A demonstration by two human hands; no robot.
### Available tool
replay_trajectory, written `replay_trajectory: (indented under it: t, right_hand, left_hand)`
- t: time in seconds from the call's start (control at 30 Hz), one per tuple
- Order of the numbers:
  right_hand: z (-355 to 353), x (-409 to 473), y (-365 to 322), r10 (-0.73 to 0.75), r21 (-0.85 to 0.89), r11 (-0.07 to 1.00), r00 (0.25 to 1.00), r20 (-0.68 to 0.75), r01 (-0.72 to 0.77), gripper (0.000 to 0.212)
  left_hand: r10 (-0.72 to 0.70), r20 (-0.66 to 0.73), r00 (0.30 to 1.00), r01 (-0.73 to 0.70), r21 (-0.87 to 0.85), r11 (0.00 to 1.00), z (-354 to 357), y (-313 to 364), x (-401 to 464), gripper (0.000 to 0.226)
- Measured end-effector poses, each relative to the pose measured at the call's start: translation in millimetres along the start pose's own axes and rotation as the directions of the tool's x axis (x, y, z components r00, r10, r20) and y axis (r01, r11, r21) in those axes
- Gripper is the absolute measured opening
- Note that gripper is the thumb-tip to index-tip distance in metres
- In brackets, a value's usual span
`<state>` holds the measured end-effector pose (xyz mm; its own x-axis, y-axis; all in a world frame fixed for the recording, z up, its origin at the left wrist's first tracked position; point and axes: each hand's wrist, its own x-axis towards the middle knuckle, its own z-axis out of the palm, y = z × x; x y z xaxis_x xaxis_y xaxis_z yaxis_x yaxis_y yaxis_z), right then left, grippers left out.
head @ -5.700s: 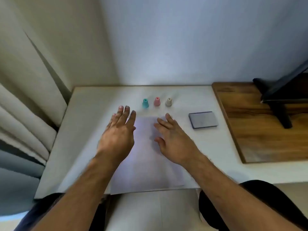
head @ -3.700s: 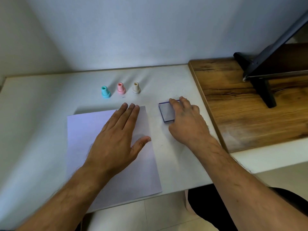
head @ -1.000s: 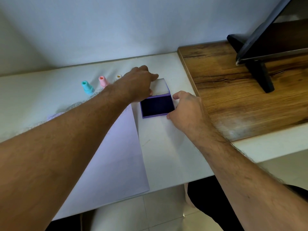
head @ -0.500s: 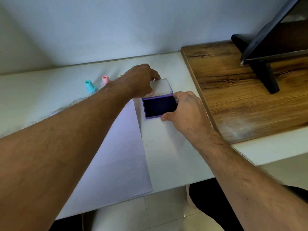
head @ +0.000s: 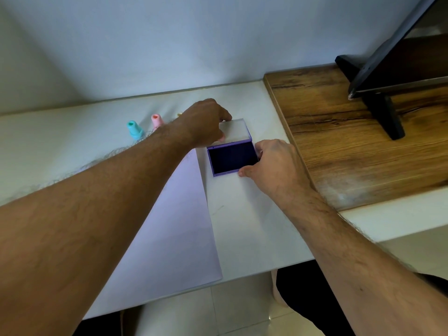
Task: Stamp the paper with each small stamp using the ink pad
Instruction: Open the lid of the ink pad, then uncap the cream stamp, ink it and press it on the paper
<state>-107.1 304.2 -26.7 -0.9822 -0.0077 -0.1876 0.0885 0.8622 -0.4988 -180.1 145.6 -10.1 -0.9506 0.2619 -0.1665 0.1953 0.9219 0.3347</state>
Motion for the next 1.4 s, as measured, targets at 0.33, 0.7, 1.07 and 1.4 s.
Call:
replay_trajectory:
  t: [0.33, 0.7, 1.07, 1.4]
  right_hand:
    - [-8, -15, -27, -0.059, 0.021, 0.998, 0.989, -0.136, 0.062, 0.062]
    - [4, -23, -71, -0.222, 0.062, 0.971, 0.968, -0.119, 0.231, 0.044]
    - [43, 54, -125, -0.320, -0.095, 0.946, 0.940, -0.116, 0.311, 0.048]
    - [42, 56, -134, -0.186, 0.014, 0.981, 0.953, -0.240, 0.195, 0.028]
  left_hand:
    - [-0.111, -0.209, 0.972, 0.075, -0.174, 0.982, -23, 9, -41, 0.049]
    - [-0.379, -0.343, 0.860, 0.236, -0.391, 0.890, -35, -22, -162, 0.040]
    - [-0.465, -0.357, 0.810, 0.233, -0.532, 0.814, -22, -62, -165, 0.038]
    - [-0.459, -0.362, 0.811, 0.209, -0.553, 0.806, -10, -76, -166, 0.039]
